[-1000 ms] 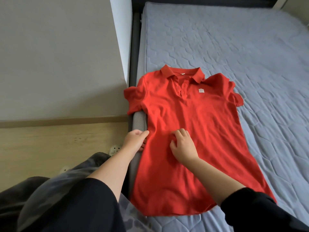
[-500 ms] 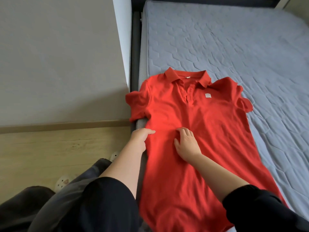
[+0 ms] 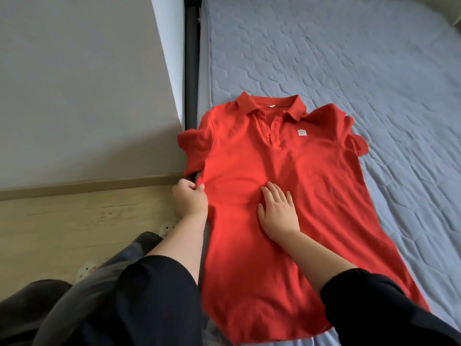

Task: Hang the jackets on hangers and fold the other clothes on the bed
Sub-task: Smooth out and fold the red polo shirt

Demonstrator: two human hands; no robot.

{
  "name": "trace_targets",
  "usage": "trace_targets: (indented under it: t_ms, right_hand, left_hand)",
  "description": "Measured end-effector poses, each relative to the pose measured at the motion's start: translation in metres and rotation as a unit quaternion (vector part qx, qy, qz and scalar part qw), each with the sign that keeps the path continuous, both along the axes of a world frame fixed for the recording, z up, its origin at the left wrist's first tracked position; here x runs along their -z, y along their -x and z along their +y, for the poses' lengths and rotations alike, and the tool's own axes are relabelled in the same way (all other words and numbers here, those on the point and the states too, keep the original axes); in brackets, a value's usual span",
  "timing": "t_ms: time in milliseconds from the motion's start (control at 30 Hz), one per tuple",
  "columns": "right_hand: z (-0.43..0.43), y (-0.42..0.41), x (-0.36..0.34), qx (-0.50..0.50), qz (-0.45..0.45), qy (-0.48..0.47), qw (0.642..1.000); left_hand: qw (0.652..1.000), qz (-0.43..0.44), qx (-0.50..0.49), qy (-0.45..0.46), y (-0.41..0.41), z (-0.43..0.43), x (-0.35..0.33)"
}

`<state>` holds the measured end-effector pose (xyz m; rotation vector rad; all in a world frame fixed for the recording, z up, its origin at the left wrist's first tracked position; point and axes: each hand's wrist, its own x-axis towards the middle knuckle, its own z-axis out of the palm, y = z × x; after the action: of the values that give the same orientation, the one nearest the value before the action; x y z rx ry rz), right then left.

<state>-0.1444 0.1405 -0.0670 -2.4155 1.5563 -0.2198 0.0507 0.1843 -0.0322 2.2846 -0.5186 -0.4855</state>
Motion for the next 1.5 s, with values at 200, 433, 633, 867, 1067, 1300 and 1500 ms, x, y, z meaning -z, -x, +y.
trace_targets:
  t_ms: [200, 433, 633, 867, 1067, 1300, 1500]
  right_hand:
    - [0.015, 0.027, -0.003, 0.013, 0.057, 0.002, 0.998]
    - [0.047, 0.144, 0.007, 0.186, 0.109, -0.035, 0.976]
    - [0.061, 0.216, 0.005, 0.405, 0.084, -0.077, 0.907]
    - [0.048, 0.248, -0.016, 0.533, -0.108, -0.068, 0.836]
    - [0.042, 0.214, -0.013, 0.425, -0.004, 0.051, 0.904]
    - [0.028, 0.165, -0.003, 0.297, 0.088, -0.048, 0.950]
    - [-0.016, 0.058, -0.028, 0.148, 0.012, -0.027, 0.989]
  left_hand:
    - [0.834, -0.378, 0.401, -0.017, 0.064, -0.011, -0.003]
    - [0.717, -0.289, 0.602, -0.200, 0.146, 0.005, 0.013]
    - [0.700, -0.289, 0.621, -0.199, 0.163, 0.010, 0.009]
    - [0.652, -0.299, 0.671, -0.189, 0.172, 0.023, 0.011]
    - [0.651, -0.289, 0.678, -0.184, 0.168, 0.023, 0.015]
    - [0.701, -0.258, 0.646, -0.159, 0.144, 0.012, 0.016]
    - [0.819, -0.301, 0.453, -0.182, 0.092, 0.006, 0.018]
